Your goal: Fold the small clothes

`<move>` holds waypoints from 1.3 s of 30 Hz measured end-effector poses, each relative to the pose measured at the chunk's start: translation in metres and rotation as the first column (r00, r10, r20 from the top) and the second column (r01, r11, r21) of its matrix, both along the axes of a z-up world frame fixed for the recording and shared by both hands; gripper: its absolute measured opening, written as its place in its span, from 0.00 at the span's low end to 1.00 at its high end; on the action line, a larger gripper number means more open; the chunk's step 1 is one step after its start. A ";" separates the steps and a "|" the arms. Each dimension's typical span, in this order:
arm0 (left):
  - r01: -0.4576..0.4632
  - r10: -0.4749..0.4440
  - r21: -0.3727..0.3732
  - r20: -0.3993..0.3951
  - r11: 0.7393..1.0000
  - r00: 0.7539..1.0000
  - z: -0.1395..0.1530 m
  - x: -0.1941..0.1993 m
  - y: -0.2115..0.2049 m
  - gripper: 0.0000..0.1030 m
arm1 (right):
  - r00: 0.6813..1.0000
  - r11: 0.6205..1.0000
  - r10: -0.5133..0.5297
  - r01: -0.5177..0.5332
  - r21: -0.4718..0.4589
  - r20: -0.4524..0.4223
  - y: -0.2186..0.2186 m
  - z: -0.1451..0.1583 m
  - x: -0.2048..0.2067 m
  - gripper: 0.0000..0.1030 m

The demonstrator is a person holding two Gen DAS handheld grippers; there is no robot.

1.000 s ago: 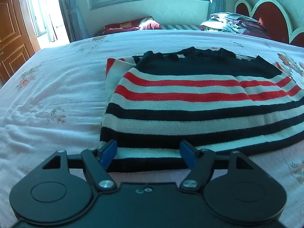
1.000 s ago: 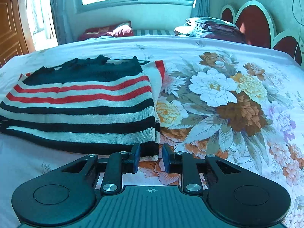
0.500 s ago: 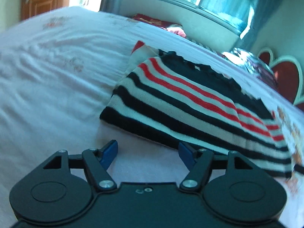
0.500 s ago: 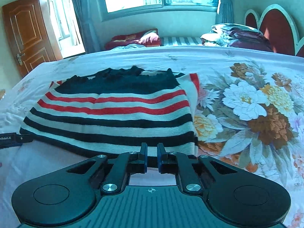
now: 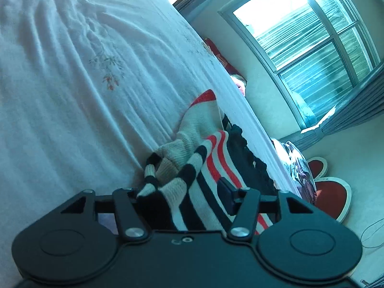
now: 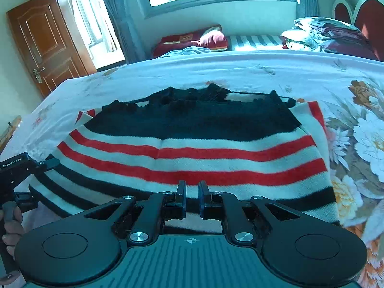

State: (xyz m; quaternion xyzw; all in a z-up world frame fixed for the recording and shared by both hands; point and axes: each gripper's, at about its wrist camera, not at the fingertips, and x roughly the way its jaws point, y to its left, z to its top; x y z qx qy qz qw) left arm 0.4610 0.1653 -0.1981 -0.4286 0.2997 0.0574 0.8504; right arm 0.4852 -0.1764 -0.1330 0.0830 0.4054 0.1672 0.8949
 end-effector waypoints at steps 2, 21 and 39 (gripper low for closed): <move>-0.003 0.003 -0.006 -0.005 1.000 1.000 -0.004 0.008 0.003 0.39 | 1.000 1.000 0.005 -0.005 -0.006 -0.003 0.010 -0.001 0.014 0.10; 0.037 -0.035 -0.040 0.050 0.998 0.998 0.003 0.021 0.009 0.24 | 0.998 0.994 0.020 -0.027 -0.103 -0.067 0.049 -0.026 0.050 0.04; 0.481 -0.504 0.382 -0.047 0.789 0.863 0.107 0.049 -0.231 0.24 | 0.971 0.955 -0.236 0.227 0.192 0.028 -0.137 0.027 0.015 0.05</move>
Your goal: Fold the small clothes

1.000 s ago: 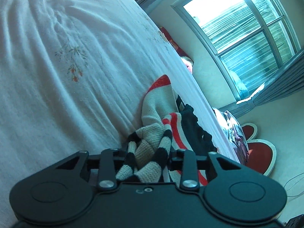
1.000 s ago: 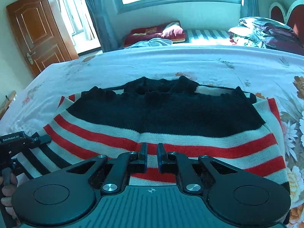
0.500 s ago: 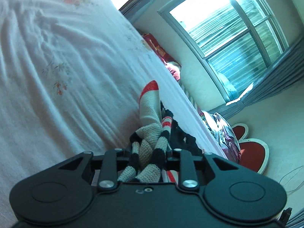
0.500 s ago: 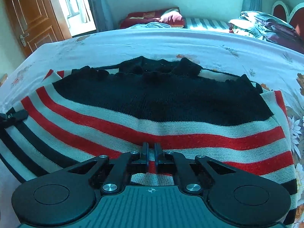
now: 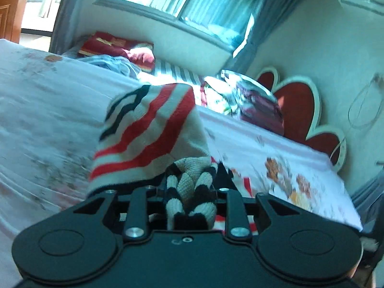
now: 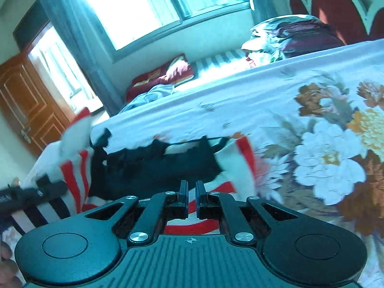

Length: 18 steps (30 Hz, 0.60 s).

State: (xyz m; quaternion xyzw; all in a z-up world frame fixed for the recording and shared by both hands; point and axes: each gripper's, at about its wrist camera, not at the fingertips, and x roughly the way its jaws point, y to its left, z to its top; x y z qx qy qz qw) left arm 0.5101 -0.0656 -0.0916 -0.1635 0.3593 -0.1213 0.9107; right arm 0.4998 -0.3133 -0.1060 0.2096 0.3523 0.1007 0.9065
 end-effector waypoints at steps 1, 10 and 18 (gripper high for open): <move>0.026 -0.025 0.024 -0.038 0.999 0.999 -0.007 0.004 -0.018 0.24 | 1.000 1.000 -0.017 0.017 0.020 -0.001 -0.015 0.003 -0.004 0.05; 0.159 -0.155 0.058 -0.074 0.986 0.985 -0.015 -0.016 -0.072 0.62 | 1.000 0.984 -0.007 0.011 0.178 -0.020 -0.075 0.006 -0.030 0.74; -0.070 0.073 0.047 -0.076 0.996 0.994 -0.013 0.005 0.045 0.35 | 0.983 0.950 0.162 -0.131 0.284 -0.087 -0.024 -0.019 -0.008 0.66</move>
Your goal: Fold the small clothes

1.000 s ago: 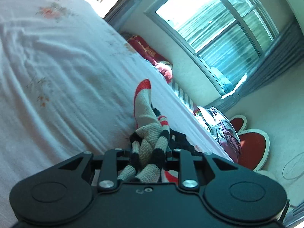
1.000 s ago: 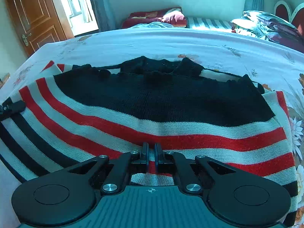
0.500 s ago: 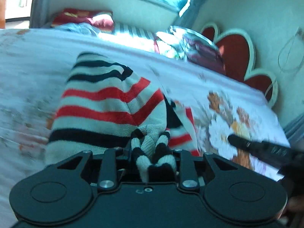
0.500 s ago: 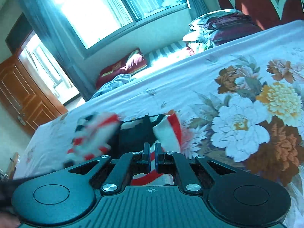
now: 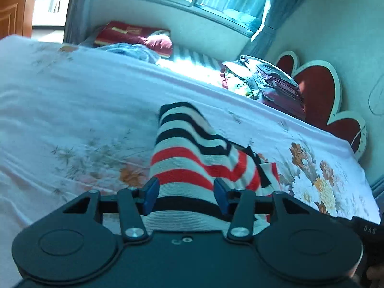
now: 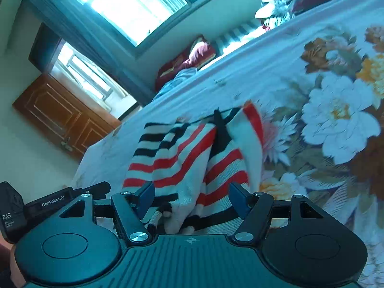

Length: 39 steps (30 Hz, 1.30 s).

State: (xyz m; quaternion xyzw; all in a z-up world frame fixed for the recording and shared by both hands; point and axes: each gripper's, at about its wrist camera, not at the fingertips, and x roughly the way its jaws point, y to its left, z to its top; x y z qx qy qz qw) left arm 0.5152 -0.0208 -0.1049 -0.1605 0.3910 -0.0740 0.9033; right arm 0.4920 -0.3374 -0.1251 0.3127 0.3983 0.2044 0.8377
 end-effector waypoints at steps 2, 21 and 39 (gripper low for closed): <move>0.000 0.000 -0.012 -0.050 1.000 0.999 -0.016 0.005 0.010 0.25 | 0.998 1.000 0.024 -0.024 0.012 -0.050 0.014 -0.013 0.011 0.66; 0.223 -0.222 -0.019 0.034 0.975 0.974 -0.027 0.017 -0.016 0.20 | 0.958 0.902 0.186 -0.080 -0.424 0.217 0.071 0.030 -0.003 0.22; 0.367 -0.368 0.074 -0.005 0.927 0.930 -0.025 0.051 -0.058 0.20 | 0.998 0.957 0.008 0.010 -0.291 0.060 0.007 -0.015 0.046 0.48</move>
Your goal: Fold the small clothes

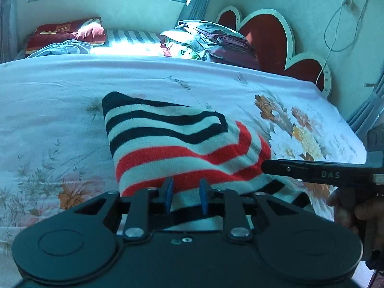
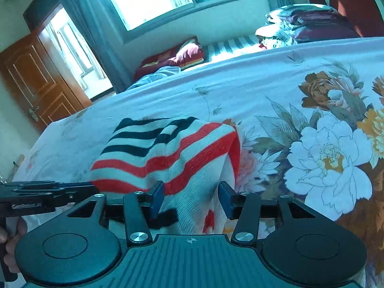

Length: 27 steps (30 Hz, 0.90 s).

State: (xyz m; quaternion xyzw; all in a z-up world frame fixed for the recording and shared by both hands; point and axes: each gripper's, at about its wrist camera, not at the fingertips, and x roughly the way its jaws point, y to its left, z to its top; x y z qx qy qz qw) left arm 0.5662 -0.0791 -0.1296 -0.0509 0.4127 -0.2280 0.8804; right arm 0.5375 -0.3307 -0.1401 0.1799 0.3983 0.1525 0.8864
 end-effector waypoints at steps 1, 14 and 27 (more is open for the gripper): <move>-0.005 0.005 0.001 0.000 1.000 1.000 0.000 0.005 0.000 0.20 | 1.000 1.000 -0.009 0.009 0.009 -0.013 -0.002 -0.002 0.012 0.48; 0.031 -0.026 0.081 -0.062 0.996 0.998 -0.022 0.032 -0.013 0.10 | 0.999 0.994 -0.042 0.039 -0.106 -0.032 -0.011 -0.025 0.038 0.09; 0.104 -0.107 0.103 0.021 0.989 0.994 0.008 -0.058 -0.005 0.14 | 0.966 0.928 0.255 -0.232 -0.291 0.045 0.034 0.028 -0.064 0.24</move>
